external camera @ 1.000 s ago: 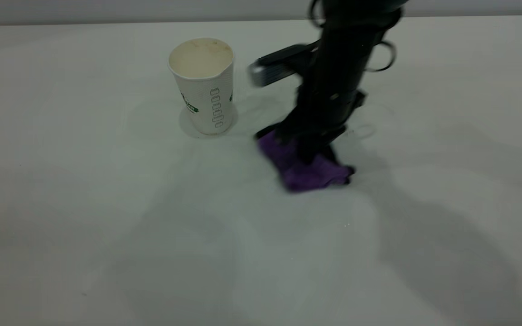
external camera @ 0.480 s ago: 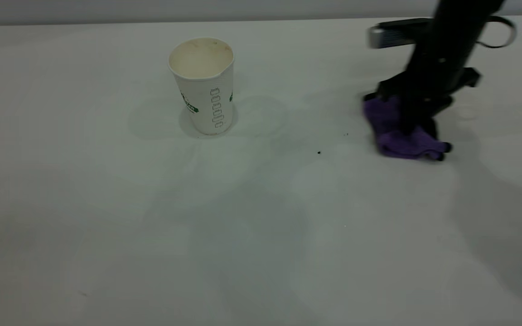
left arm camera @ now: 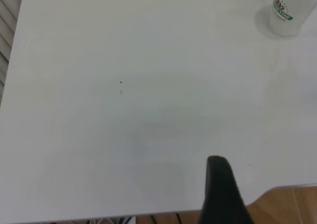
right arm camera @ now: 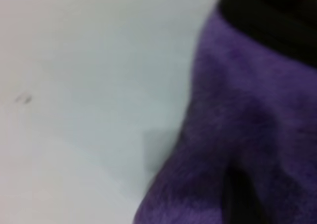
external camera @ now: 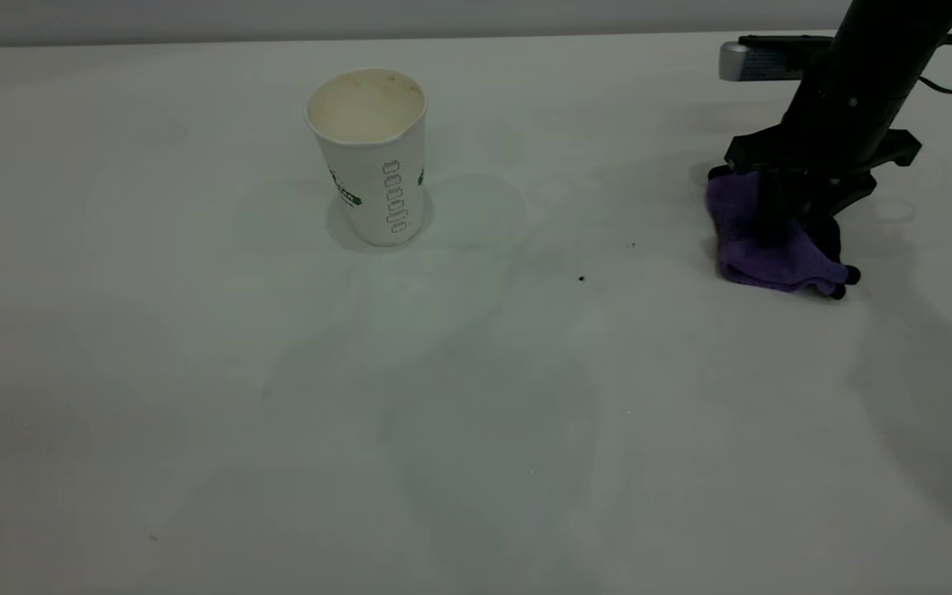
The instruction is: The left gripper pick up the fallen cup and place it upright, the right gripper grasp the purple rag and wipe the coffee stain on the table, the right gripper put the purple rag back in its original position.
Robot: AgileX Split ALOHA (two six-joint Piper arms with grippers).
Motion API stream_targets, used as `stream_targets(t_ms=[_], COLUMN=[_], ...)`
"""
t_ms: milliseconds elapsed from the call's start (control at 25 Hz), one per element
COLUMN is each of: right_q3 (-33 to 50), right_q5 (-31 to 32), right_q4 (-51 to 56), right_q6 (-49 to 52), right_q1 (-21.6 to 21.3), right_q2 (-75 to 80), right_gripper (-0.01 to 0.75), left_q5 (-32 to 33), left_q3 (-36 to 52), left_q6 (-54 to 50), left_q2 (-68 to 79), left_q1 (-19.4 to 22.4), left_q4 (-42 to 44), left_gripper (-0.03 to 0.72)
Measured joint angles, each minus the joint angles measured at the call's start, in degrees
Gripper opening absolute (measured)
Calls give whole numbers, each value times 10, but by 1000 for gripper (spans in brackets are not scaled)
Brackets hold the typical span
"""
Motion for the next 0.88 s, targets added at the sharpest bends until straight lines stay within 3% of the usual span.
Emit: stream_targets(t_ms=[120, 240, 440, 760, 880], right_q3=[3, 7, 7, 9, 21], right_q5=[26, 47, 96, 258, 280], right_q4=[35, 46, 64, 78, 77], right_q6=[-52, -63, -63, -24, -6], right_q1=[-1, -1, -1, -1, -1], right_q2=[-10, -41, -130, -304, -383], right_gripper=[470, 513, 515, 482, 481], left_q5=[0, 0, 0, 0, 0], left_q3=[0, 0, 0, 0, 0], left_q6=[0, 0, 0, 0, 0], left_q2=[0, 0, 0, 0, 0], left_q1=[0, 0, 0, 0, 0], left_q4=[0, 0, 0, 0, 0], left_gripper=[513, 513, 513, 513, 513])
